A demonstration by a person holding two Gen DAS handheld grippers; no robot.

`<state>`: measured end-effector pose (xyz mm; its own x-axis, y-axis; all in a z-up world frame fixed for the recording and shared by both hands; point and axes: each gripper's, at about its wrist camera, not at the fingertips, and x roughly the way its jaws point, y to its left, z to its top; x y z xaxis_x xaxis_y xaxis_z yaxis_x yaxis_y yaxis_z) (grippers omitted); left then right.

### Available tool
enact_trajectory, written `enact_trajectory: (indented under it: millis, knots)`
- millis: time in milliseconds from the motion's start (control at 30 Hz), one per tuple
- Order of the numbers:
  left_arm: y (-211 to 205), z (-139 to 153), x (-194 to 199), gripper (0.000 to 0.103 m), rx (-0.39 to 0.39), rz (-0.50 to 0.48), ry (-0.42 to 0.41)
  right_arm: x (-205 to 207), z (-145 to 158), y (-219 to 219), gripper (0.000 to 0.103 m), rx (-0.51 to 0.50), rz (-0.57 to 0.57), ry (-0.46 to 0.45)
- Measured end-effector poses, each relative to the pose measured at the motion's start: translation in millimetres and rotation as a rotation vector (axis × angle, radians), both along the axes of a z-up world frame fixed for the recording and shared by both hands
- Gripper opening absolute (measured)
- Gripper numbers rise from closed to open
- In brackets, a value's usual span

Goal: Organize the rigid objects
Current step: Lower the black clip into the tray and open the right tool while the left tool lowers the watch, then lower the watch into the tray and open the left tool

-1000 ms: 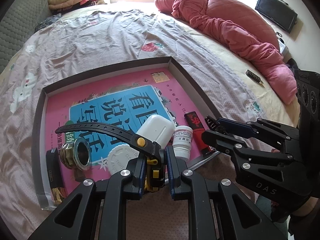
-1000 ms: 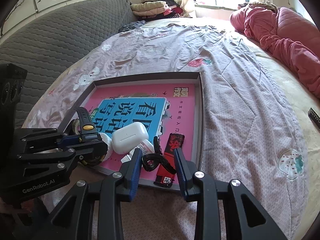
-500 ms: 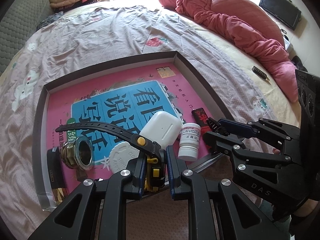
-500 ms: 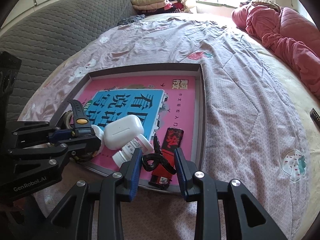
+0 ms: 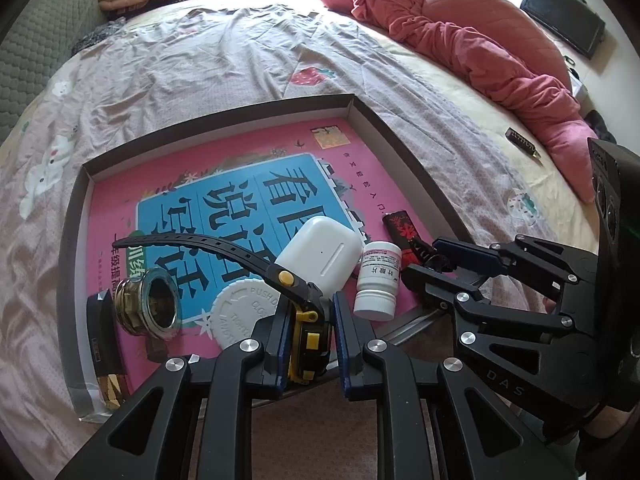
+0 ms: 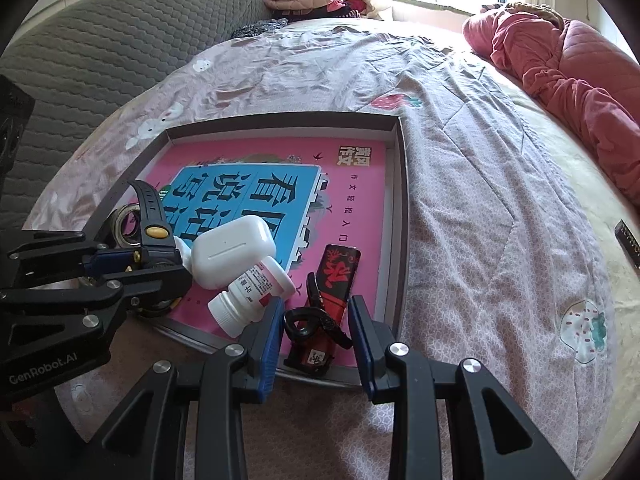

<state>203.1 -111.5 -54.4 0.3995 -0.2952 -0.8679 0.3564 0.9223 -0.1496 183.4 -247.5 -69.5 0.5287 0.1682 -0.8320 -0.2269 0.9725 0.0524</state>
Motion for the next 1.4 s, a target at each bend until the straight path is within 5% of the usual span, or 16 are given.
enact_trajectory:
  millis: [767,1400]
  knots:
    - [-3,-4,-3,0.023,0.0,0.018,0.02,-42,25,-17,0.047,0.097,-0.089,-0.067]
    - [29,18,-25,0.051,-0.088,0.105,-0.007,-61,52,1,0.059,0.057,-0.089,-0.123]
